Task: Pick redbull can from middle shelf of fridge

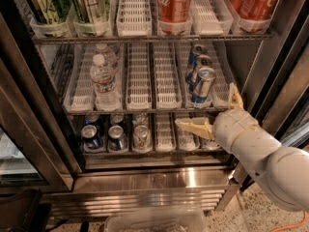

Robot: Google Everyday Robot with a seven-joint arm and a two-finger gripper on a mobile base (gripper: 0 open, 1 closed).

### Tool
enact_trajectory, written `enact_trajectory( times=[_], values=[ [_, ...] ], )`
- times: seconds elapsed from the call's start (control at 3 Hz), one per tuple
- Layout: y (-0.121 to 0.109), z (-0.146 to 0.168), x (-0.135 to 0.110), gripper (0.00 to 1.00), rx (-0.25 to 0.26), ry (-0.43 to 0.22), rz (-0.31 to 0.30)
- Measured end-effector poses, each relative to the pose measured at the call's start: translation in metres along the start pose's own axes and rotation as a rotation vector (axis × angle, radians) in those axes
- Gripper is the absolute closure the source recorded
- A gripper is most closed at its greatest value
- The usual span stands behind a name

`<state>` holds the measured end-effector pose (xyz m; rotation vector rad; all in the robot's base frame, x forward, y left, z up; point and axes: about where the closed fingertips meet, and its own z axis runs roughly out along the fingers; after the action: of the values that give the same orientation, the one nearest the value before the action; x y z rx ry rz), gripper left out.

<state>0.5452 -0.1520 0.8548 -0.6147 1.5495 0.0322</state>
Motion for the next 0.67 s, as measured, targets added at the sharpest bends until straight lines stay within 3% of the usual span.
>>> enact_trajectory(
  times=[0.33, 0.67],
  values=[
    [0.007, 0.017, 0.0, 0.0, 0.052, 0.005, -0.013],
    [0.007, 0.029, 0.0, 0.08, 0.113, 0.012, -0.03]
  ],
)
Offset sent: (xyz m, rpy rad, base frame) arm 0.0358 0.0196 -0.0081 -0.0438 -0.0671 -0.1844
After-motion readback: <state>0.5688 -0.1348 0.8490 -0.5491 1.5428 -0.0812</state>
